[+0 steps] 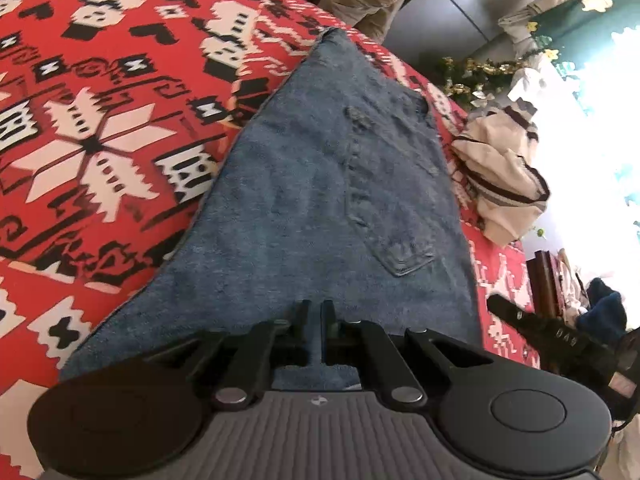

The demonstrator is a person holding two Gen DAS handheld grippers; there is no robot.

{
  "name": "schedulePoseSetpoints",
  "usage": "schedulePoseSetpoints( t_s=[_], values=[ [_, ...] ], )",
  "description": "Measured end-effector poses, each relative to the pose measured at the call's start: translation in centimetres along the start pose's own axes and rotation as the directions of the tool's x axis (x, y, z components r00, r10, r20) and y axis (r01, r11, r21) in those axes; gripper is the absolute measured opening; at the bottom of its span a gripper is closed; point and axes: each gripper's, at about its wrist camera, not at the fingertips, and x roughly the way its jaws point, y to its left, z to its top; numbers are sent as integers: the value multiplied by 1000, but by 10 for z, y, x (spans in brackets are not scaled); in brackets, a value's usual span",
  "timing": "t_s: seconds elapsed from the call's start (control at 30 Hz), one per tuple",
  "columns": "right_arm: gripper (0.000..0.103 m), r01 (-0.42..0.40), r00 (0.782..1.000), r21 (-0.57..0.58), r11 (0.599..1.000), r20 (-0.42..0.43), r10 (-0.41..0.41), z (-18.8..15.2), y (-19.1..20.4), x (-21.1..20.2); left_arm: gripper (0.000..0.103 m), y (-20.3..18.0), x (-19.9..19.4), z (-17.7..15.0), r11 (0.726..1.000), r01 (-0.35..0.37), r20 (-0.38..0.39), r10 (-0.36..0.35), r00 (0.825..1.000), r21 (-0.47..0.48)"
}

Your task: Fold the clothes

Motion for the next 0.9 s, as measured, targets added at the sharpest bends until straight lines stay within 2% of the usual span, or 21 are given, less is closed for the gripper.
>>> schedulePoseSetpoints(
  t_s=[0.07,0.17,0.3,0.33,0.53,0.67,0.9],
  values=[
    [5,-33,999,-24,999,21,34,6,9,-3,4,-4,1,0,1000,-6,2,6,1000,13],
    [5,-60,998,-82,995,9,61,14,30,10,4,-6,4,1,1000,-16,-6,16,1000,15],
    [4,-17,999,-130,991,-31,13,16,44,39,4,-3,2,0,1000,-23,-2,23,1000,13],
    [0,9,1000,-142,990,-28,-13,16,43,45,4,-2,0,1,1000,-25,2,25,1000,12],
    [2,79,997,-181,980,-8,-81,13,30,34,4,-1,-9,9,999,-32,41,32,999,17],
    [2,27,1000,-234,972,-5,-29,19,36,22,4,-2,-7,24,999,-42,53,41,998,20],
    [3,25,999,-320,947,-28,-35,32,56,50,4,0,5,40,998,-65,44,64,997,12]
  ],
)
